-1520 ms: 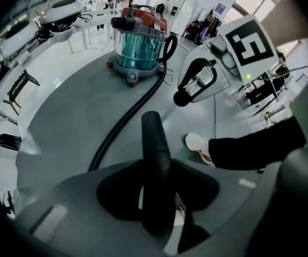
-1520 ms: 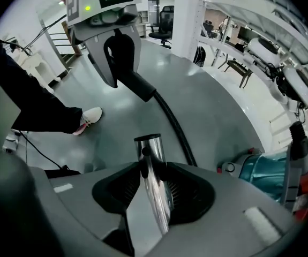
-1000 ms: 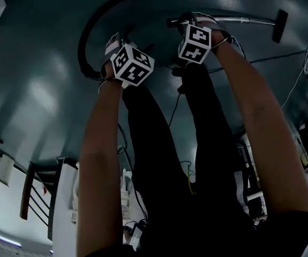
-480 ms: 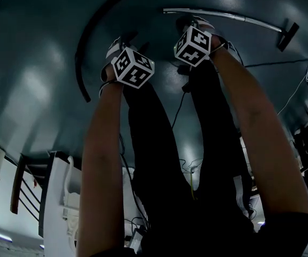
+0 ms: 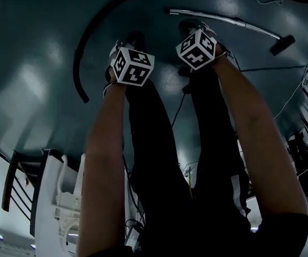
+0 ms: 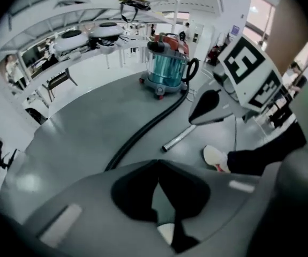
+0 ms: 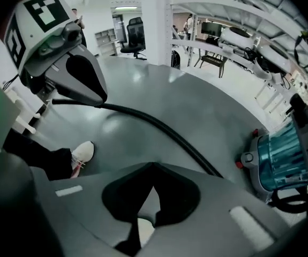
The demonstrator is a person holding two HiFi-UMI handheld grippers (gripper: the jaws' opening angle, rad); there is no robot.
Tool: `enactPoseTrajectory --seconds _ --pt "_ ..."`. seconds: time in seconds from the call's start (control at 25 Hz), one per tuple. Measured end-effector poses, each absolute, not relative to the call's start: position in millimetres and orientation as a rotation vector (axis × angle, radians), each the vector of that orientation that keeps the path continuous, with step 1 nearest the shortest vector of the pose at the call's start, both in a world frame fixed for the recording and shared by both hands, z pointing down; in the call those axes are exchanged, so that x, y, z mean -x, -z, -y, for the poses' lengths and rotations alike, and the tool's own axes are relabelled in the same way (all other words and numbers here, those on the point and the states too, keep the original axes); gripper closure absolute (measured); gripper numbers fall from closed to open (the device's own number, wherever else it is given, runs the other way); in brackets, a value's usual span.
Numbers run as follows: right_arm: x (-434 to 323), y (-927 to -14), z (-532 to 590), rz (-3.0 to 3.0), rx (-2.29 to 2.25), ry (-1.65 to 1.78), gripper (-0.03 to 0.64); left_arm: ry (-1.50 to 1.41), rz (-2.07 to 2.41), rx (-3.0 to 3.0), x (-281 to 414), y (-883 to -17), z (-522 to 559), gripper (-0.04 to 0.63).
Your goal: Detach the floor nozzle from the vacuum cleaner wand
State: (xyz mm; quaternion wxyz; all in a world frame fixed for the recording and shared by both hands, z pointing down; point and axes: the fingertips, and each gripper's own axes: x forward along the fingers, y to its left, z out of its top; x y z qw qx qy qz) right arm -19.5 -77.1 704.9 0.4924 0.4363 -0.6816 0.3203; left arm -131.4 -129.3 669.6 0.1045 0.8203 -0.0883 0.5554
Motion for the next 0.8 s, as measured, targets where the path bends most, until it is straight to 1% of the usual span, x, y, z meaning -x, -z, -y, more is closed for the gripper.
enactPoseTrajectory --seconds 0.16,0.32,0.56,0.8 --pt "29.4 -680.0 84.6 1.671 -1.148 -0.826 0.620 -1.537 0.404 -2.299 127.9 -652.8 133.5 0.586" --pt "28.4 -654.1 85.6 1.664 -1.261 -0.918 0.620 -1.389 0.432 -2.241 113.2 -626.9 119.0 0.586" --pt "17.1 -615.2 73.8 1.654 -1.434 -1.016 0.620 -1.213 0.558 -2.243 101.4 -587.8 103.4 0.587" --pt "10.5 -568.8 64.9 1.669 -1.628 -1.037 0.621 -1.080 0.687 -2.267 95.2 -548.7 104.6 0.586"
